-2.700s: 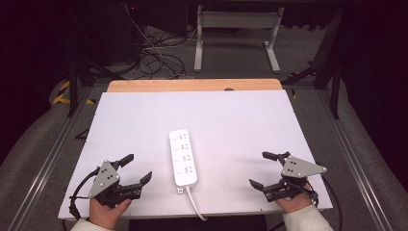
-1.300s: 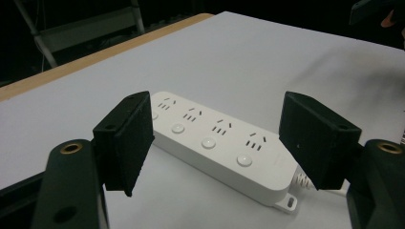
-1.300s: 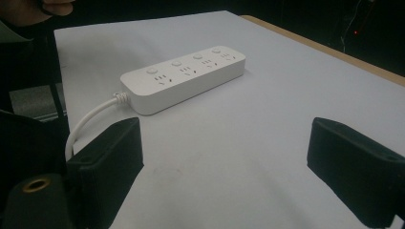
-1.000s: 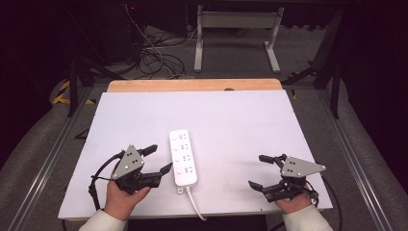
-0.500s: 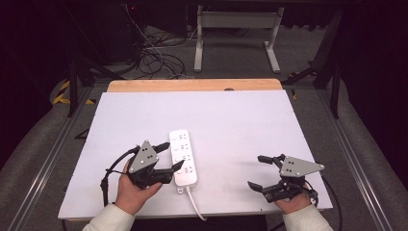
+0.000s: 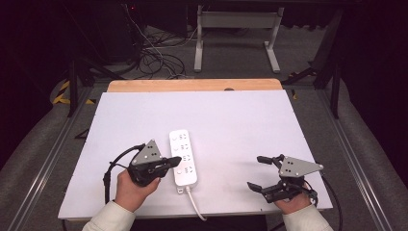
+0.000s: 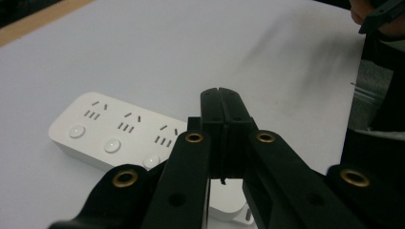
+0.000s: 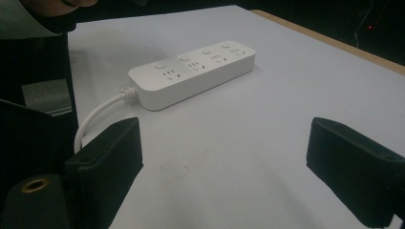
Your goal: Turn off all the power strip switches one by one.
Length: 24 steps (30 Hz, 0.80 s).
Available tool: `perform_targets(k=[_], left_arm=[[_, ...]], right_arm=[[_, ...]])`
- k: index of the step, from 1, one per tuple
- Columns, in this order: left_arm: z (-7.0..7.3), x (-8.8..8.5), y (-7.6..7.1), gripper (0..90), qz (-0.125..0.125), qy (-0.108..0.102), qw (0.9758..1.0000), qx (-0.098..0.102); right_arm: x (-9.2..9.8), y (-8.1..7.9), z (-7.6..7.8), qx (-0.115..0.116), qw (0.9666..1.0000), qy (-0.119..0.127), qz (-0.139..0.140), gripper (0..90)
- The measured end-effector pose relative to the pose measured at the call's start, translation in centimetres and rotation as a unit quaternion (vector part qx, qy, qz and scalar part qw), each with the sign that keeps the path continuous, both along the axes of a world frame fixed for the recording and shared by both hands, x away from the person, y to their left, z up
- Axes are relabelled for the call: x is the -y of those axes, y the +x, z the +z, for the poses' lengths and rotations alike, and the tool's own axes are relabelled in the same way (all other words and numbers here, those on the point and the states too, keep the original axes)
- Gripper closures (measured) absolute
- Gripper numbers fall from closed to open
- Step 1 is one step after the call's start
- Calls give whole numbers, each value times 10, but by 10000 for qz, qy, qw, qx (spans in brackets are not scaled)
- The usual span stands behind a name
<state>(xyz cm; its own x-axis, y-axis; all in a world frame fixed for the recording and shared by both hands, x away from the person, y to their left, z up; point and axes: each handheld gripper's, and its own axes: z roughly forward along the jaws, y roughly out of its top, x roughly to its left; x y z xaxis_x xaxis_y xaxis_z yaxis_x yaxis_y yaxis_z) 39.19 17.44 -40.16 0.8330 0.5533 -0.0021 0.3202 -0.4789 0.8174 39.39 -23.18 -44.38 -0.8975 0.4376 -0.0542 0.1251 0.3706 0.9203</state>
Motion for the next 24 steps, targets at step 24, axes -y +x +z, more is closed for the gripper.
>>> perform_targets(k=[24], left_arm=[[-20,23,30,900,76,1367,9862,-929]], right_arm=[[-1,0,0,-30,10000,-6,30,124]])
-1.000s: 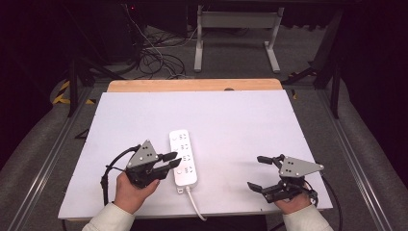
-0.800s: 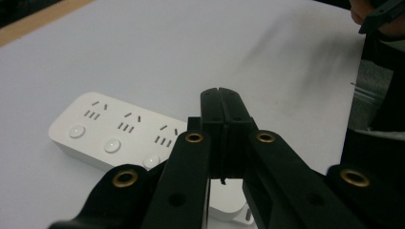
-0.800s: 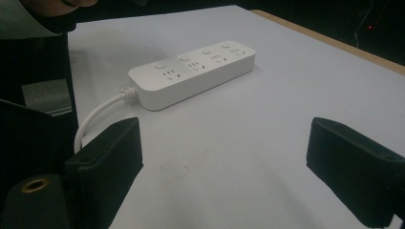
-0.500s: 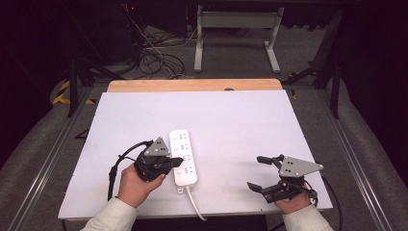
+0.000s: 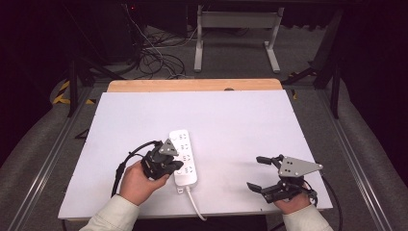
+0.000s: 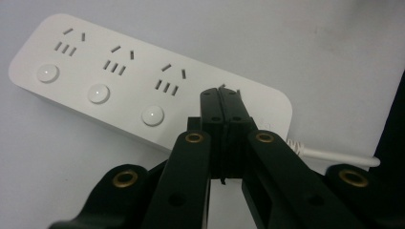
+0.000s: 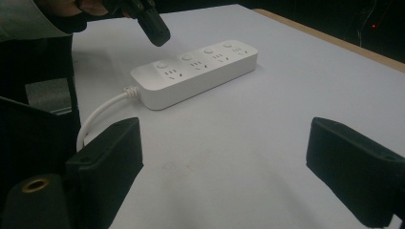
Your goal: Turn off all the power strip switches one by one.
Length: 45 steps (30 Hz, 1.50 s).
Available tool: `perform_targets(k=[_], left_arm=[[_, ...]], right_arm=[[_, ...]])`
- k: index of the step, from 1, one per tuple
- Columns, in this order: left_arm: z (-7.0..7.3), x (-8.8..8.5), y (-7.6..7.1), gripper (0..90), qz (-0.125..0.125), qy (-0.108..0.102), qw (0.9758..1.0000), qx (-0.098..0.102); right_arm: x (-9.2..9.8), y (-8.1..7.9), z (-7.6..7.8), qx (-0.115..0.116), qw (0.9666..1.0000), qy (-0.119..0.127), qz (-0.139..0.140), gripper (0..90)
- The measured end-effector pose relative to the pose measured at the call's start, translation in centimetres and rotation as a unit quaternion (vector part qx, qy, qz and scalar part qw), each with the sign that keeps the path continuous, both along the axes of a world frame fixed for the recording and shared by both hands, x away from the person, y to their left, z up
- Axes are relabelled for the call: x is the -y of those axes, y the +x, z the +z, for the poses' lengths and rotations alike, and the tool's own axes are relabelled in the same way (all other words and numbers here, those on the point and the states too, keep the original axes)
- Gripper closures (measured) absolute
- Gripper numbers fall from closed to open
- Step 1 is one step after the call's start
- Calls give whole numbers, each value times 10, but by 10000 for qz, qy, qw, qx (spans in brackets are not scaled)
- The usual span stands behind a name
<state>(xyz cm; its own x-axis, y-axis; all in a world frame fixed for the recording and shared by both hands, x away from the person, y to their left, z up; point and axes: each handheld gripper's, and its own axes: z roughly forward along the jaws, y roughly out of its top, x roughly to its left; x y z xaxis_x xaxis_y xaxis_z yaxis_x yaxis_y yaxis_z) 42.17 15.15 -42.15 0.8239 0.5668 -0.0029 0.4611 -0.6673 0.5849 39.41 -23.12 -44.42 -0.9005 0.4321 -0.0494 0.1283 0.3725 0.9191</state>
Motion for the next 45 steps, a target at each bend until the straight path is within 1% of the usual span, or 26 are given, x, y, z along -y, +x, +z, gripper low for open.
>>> perform_targets(k=[3,6,10,11,12,18,29,31,34,37,39,41,44,45], left_arm=[[-3,2,2,900,-68,76,9999,-102],[-5,4,3,900,-123,185,9997,-138],[-8,7,5,900,-194,415,9988,-160],[-8,8,5,900,-172,458,9987,-163],[-9,8,5,900,-198,474,9985,-175],[-13,10,8,900,-178,589,9978,-254],[-17,9,9,900,-190,540,9981,-233],[-18,9,9,900,-207,512,9982,-218],[-18,7,9,900,-179,454,9985,-247],[-19,8,8,900,-202,475,9985,-190],[-19,9,7,900,-109,587,9982,-27],[-19,9,6,900,-94,597,9982,-28],[-20,9,4,900,-102,613,9981,51],[-20,9,4,900,-96,606,9981,46]], right_arm=[[0,0,0,2,10000,-2,10,124],[0,0,0,-16,10000,9,48,124],[-1,0,0,-25,10000,1,81,124],[-1,0,0,-25,10000,1,81,124],[-1,0,0,-22,10000,-2,83,124],[-1,0,-1,-31,9999,-6,112,124],[0,0,0,-17,9999,-1,134,124],[0,0,0,-16,9999,-1,136,124],[0,-1,0,-10,9999,1,137,124],[0,-1,0,-7,9999,-2,135,124],[0,-1,0,-4,9999,-3,131,124],[0,-1,0,-3,9999,-7,130,124],[-1,-1,0,-5,9999,-19,127,124],[-1,-1,0,-3,9999,-13,129,124]])
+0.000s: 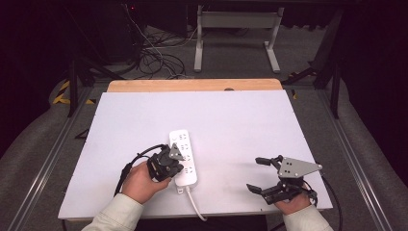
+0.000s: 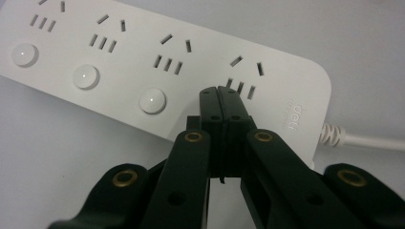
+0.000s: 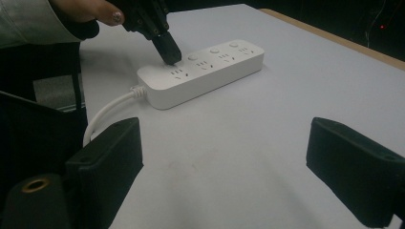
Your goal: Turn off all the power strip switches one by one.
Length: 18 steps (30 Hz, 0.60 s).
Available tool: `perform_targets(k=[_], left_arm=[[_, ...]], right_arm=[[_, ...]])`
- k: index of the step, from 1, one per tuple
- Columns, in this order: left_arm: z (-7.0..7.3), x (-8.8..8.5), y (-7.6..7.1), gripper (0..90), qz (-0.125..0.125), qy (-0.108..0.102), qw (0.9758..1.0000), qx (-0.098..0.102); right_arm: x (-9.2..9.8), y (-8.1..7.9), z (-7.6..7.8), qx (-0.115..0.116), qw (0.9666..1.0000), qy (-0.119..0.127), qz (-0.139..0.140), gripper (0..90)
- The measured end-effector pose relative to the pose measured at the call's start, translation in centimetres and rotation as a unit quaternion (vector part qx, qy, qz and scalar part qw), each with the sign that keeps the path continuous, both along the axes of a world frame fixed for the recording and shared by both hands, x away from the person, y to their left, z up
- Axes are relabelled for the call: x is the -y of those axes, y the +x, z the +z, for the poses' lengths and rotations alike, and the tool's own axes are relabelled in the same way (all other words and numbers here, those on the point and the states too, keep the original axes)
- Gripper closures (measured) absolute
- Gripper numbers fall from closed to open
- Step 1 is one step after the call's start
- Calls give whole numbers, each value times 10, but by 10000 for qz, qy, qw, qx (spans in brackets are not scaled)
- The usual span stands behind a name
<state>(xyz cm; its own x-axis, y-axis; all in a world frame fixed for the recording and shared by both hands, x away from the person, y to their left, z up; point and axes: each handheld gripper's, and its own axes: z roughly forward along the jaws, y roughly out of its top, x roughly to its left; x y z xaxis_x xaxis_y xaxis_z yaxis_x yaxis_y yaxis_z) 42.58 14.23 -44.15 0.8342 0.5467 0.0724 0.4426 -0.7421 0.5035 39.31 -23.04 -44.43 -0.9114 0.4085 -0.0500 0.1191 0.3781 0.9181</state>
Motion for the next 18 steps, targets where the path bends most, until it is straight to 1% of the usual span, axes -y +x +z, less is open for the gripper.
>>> perform_targets(k=[2,7,10,14,15,18], left_arm=[[0,0,0,900,6,-25,10000,-30],[0,0,-1,900,23,-5,10000,19],[0,1,-2,900,17,41,10000,25],[-1,-1,-1,900,25,-50,10000,-1],[-1,-1,-2,900,45,-72,10000,9],[-2,0,-4,900,49,-36,9999,102]], right_arm=[[0,0,0,2,10000,-4,-5,124],[0,0,0,-1,10000,-7,-2,124],[0,0,0,-5,10000,-7,-1,124],[0,1,0,-18,10000,-1,-11,124],[-1,0,0,-16,10000,-13,-13,124],[-1,0,0,-14,10000,-13,-17,124]])
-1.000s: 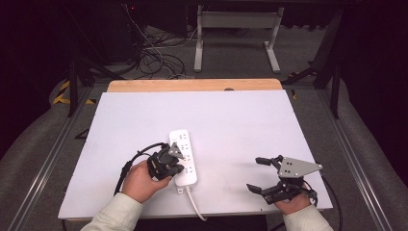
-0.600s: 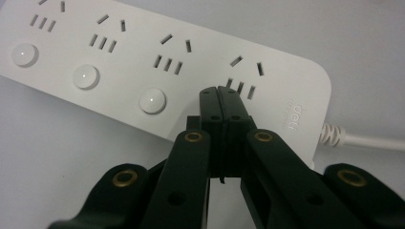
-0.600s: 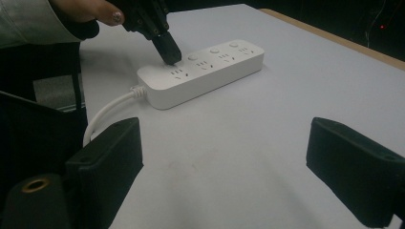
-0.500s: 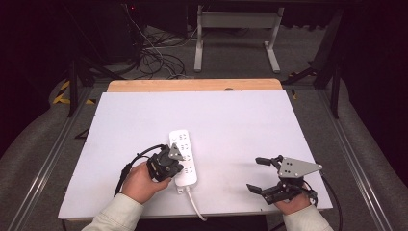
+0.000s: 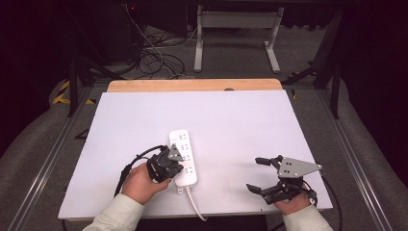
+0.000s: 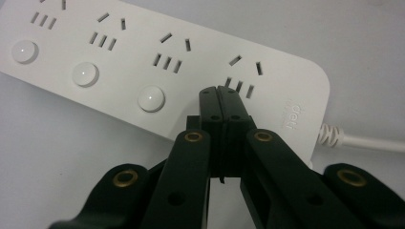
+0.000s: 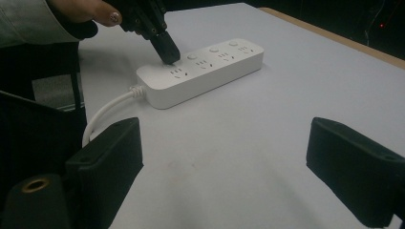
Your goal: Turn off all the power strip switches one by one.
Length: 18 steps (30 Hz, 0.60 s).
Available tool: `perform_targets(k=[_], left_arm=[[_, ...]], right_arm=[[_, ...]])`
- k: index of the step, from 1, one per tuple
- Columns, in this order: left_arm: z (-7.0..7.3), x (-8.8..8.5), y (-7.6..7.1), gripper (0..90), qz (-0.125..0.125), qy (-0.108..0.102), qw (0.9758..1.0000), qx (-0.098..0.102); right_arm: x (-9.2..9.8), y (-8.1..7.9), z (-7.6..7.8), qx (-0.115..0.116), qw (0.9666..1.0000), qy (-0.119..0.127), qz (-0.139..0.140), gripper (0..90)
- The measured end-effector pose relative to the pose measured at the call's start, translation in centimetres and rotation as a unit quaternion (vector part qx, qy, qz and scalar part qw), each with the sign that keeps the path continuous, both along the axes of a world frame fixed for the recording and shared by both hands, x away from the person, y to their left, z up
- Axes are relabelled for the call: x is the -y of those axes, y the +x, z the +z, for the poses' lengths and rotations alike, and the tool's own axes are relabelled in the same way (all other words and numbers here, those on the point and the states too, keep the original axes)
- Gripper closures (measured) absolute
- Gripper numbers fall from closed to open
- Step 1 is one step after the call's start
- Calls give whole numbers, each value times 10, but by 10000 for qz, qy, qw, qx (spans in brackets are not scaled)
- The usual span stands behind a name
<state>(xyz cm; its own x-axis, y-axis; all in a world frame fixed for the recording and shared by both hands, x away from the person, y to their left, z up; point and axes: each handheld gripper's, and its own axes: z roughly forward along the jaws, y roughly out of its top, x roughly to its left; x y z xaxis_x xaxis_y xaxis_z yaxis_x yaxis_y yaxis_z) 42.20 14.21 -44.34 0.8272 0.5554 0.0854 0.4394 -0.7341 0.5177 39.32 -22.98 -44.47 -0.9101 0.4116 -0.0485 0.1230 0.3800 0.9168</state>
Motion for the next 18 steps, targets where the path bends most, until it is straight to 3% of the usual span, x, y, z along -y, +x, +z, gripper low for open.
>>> perform_targets(k=[2,4,7,8,10,13,14,18], left_arm=[[-1,-1,-1,900,28,-37,10000,-40],[-2,-2,1,900,-75,-322,9990,-286],[-1,4,-2,900,-86,-105,9999,-89],[-1,4,-2,900,-57,-120,9999,-54],[0,0,1,900,33,-409,9990,-178],[13,-11,3,900,267,-796,9964,72],[23,-15,3,900,345,-912,9949,249],[27,-14,4,900,365,-834,9951,396]], right_arm=[[0,0,0,-7,10000,-4,-10,124],[0,0,0,-11,10000,-12,-16,124],[-1,1,0,-16,10000,-12,-16,124],[-1,0,0,-14,10000,-13,-17,124],[0,0,0,10,10000,-3,-22,124],[2,0,0,11,10000,1,-13,124],[2,1,0,8,10000,14,-20,124],[1,1,0,-9,10000,-5,-4,124]])
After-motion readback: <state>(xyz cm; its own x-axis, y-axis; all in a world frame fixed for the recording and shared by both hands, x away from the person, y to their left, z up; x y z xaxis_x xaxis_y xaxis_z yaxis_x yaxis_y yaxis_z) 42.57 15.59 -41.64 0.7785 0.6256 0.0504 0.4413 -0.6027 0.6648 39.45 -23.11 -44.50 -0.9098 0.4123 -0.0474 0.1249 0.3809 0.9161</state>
